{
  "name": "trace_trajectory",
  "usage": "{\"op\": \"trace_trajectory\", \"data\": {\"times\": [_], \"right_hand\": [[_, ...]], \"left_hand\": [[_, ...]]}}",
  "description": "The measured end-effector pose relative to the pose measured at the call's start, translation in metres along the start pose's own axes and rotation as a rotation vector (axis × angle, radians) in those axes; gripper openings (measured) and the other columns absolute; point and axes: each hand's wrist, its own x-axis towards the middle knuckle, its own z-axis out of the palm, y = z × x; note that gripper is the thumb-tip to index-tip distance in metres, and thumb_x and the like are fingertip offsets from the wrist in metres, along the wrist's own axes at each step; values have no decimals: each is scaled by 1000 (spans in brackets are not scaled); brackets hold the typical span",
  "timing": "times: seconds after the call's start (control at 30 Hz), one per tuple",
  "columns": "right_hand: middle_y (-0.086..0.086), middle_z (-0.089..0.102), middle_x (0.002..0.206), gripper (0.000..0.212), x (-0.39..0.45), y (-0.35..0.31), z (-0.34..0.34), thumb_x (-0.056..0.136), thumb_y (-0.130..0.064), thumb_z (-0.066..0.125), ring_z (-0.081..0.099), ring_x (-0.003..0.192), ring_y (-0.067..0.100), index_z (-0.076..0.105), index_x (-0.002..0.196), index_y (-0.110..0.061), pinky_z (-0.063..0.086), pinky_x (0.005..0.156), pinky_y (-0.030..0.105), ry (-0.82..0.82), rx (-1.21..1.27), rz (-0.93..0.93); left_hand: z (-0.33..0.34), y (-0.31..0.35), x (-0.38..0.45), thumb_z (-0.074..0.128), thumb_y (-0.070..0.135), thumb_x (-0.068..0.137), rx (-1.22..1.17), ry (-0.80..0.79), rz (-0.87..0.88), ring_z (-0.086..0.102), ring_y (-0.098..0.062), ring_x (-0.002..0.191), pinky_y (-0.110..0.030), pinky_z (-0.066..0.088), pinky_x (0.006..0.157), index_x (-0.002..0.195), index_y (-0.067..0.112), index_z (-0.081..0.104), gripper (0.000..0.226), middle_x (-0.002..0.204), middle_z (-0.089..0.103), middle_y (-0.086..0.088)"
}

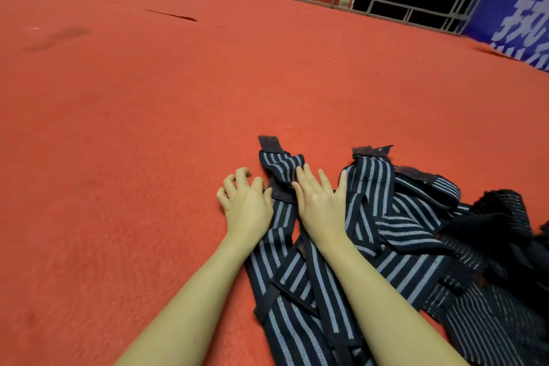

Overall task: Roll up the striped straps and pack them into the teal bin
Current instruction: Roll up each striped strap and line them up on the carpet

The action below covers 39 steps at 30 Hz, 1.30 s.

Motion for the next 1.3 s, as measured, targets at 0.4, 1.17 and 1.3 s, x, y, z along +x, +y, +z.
{"op": "trace_trajectory", "data": {"times": [0.4, 1.17, 1.3], "right_hand": [[8, 72, 109, 43, -6, 1, 7, 96, -32, 38, 69, 100, 21, 66, 118, -9, 38, 105, 58, 114, 16, -68], [-4, 58, 51, 32, 12, 0, 7, 95, -15, 42, 57, 46, 13, 68, 108, -3, 46, 100, 52, 257, 83, 108], [1, 74, 97, 35, 7, 0, 8, 96, -23, 41, 70, 90, 12, 68, 114, -11, 39, 107, 48, 140, 160, -5]], "left_hand": [[0, -2, 2, 44, 33, 97, 59, -44, 73, 33, -28, 122, -43, 19, 97, 111, 16, 60, 27, 128, 48, -1], [2, -9, 7, 62, 16, 87, -57, 153, -111, 43, -35, 105, -51, 29, 91, 85, 5, 64, 11, 111, 52, -14], [-4, -11, 2, 56, 21, 93, -169, 213, -71, 43, -33, 105, -47, 28, 92, 93, 9, 60, 13, 110, 51, -13]]}}
